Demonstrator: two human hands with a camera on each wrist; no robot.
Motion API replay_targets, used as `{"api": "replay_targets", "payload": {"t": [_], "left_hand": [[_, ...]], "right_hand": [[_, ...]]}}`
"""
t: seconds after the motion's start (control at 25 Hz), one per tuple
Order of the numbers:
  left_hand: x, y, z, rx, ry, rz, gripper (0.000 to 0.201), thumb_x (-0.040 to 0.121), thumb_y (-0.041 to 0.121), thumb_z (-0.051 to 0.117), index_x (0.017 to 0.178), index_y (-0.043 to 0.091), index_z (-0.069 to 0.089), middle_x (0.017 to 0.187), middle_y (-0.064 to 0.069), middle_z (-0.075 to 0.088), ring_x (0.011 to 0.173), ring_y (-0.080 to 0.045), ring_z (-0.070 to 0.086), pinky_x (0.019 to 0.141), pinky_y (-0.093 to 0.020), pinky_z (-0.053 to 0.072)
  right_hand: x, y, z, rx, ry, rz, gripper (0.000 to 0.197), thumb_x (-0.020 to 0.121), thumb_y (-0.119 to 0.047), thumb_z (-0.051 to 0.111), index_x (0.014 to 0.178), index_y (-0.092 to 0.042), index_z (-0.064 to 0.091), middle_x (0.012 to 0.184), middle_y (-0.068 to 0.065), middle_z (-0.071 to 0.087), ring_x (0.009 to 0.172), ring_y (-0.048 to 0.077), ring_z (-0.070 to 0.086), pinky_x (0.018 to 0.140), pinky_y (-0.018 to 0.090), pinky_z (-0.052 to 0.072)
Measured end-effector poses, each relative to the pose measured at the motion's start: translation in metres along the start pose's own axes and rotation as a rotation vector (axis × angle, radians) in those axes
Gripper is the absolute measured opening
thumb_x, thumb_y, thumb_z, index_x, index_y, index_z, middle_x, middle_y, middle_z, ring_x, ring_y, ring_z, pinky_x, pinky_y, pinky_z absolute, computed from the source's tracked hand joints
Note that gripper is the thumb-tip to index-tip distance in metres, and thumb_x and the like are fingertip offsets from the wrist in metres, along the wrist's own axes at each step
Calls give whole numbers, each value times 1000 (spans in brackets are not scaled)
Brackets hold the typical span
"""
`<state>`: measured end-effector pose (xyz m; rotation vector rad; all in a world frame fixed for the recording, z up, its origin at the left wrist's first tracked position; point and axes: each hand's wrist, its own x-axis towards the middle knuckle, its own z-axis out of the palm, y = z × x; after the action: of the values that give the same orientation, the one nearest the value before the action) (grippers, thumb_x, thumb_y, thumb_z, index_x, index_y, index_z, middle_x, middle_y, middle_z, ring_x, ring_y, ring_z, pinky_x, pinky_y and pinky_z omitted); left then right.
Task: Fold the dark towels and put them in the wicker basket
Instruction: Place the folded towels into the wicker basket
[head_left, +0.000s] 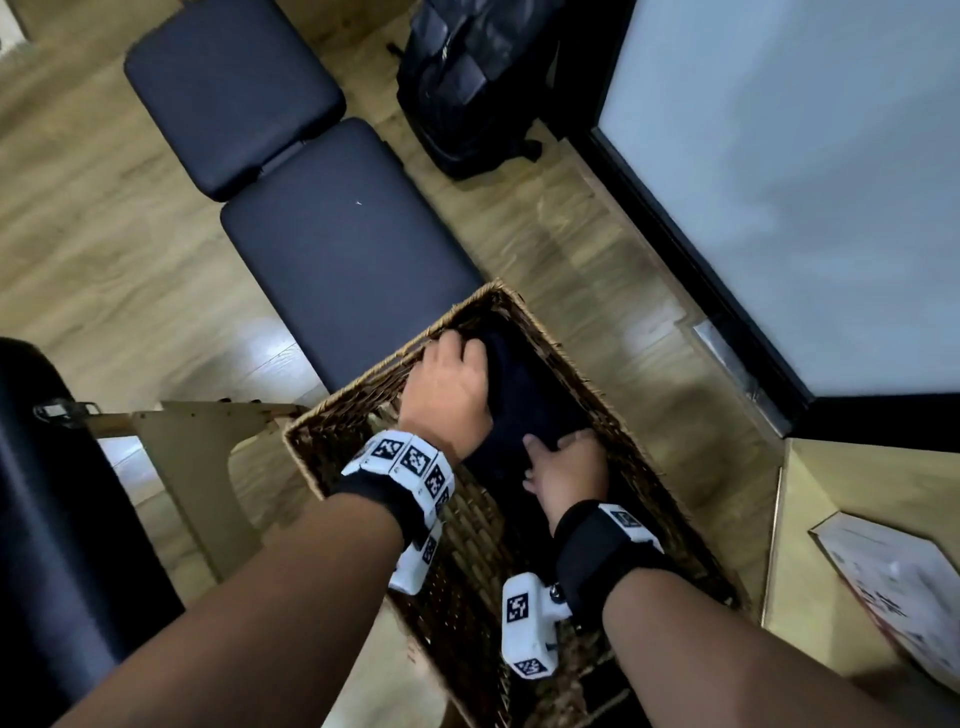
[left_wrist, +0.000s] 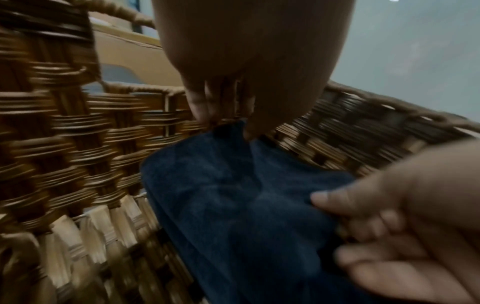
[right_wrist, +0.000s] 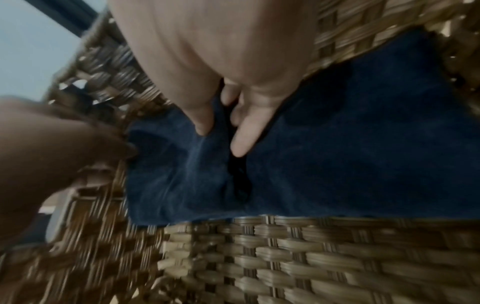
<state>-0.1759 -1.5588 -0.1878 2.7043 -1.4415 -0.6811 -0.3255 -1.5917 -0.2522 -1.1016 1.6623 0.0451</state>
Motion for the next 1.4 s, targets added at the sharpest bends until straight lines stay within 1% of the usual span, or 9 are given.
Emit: {"api": "replay_targets", "payload": {"t": [0.08, 0.2, 0.32, 0.52, 0.6, 0.72, 0.92, 1.16, 1.4], "left_hand": [[-1, 6, 3, 54, -111, 52, 47, 78, 18, 61, 122, 9, 49, 124, -17, 43, 114, -38, 49, 84, -49, 49], [11, -3, 11, -30, -378, -84, 75, 79, 32, 63, 147, 27, 30, 150, -12, 24, 135, -35, 32, 101, -60, 42], [11, -10, 5, -183, -430, -98, 71, 74, 37, 55, 143, 28, 40, 144, -12, 44, 131, -32, 46, 104, -49, 45], [-32, -19, -27, -426, -300, -199, 19, 86, 27, 60, 103, 22, 66, 105, -6, 70, 103, -25, 64, 82, -26, 45], [-64, -27, -40, -488, -253, -266, 3, 85, 27, 62, 85, 26, 64, 97, -4, 72, 97, -23, 66, 82, -26, 47], [-122, -39, -60, -558, -178, -332, 15, 85, 30, 62, 72, 26, 56, 93, -5, 72, 93, -24, 66, 77, -27, 48], [-236, -79, -91, -604, 61, -398, 19, 87, 30, 57, 75, 16, 55, 88, -6, 71, 90, -29, 65, 74, -33, 52], [-361, -163, -111, -669, 448, -644, 15, 84, 30, 61, 76, 20, 55, 76, 0, 69, 84, -28, 65, 72, -35, 50], [-440, -256, -115, -494, 657, -867, 1, 83, 17, 60, 82, 16, 59, 86, -6, 60, 88, -32, 58, 74, -40, 48]], "right_hand": [[-5, -2, 4, -113, 28, -80, 26, 81, -19, 75, 86, -28, 51, 86, 4, 67, 75, 30, 69, 74, 45, 60], [-8, -5, 12, -114, -130, -121, 77, 75, -1, 67, 128, -50, 42, 101, -5, 61, 89, 28, 69, 68, 50, 63], [-8, -15, 10, -104, -272, -15, 104, 71, 2, 67, 150, -48, 21, 123, 2, 60, 99, 30, 65, 57, 50, 62], [-34, -28, -4, -250, -377, -135, 83, 73, -17, 80, 146, -26, 42, 123, -4, 60, 111, 23, 64, 92, 46, 57], [-62, -32, -9, -286, -414, -156, 47, 80, -16, 75, 125, -14, 62, 110, 1, 70, 93, 21, 68, 80, 37, 56], [-113, -37, -12, -391, -403, -310, 7, 82, -23, 71, 89, -21, 72, 83, 5, 75, 76, 22, 71, 71, 40, 59], [-205, -43, 10, -601, -386, -619, 5, 87, -24, 69, 83, -23, 72, 77, -5, 72, 75, 12, 68, 74, 28, 56], [-306, -28, 88, -549, -557, -750, 6, 77, -26, 69, 73, -30, 71, 73, -2, 73, 73, 17, 71, 74, 48, 62], [-372, -37, 161, -557, -628, -832, 7, 69, -36, 66, 73, -31, 70, 70, 0, 73, 75, 20, 73, 74, 49, 61]]}}
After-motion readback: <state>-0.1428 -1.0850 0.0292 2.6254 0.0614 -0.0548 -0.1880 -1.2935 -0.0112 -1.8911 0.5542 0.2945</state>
